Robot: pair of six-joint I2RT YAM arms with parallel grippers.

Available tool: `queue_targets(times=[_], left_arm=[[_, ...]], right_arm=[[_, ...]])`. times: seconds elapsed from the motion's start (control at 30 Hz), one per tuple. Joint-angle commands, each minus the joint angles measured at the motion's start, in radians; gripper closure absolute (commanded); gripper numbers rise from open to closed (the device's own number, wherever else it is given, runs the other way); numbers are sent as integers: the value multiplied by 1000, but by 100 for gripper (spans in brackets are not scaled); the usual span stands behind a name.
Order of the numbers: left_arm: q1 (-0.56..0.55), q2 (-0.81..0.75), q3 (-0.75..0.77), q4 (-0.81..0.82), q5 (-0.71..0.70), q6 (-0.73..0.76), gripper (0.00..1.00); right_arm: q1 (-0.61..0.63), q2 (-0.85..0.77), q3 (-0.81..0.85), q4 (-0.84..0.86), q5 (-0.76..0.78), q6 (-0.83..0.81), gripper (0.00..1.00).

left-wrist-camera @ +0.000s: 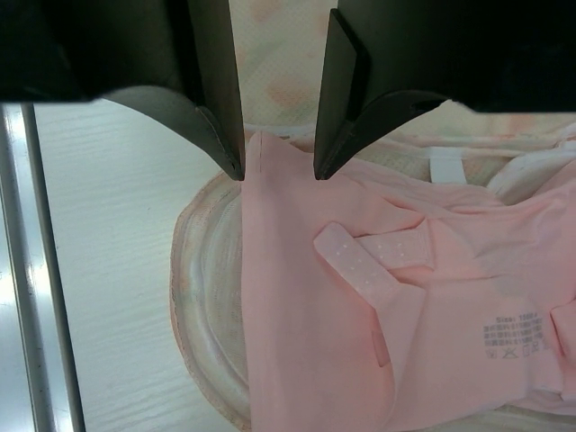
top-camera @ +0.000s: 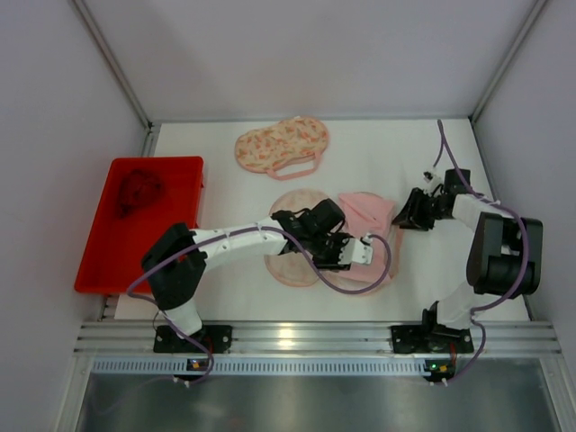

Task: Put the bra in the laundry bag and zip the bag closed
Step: Adjust the bra in the laundry bag.

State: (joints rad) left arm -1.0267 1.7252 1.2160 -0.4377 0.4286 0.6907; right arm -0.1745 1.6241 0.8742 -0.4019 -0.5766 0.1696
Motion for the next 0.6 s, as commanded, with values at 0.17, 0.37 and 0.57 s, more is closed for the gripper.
queue_targets(times=[0.17,0.37,0.57], left_arm=[[7,-9,14,4,13,-5,58],[16,-4,20,2,12,-20,59],[20,-4,20,4,9,-19,59]], right_arm=[[-10,-6,78,90,-13,35,68],[-5,95,155,57,-34,-70,77],[12,145,151,43,-45,-153,77]])
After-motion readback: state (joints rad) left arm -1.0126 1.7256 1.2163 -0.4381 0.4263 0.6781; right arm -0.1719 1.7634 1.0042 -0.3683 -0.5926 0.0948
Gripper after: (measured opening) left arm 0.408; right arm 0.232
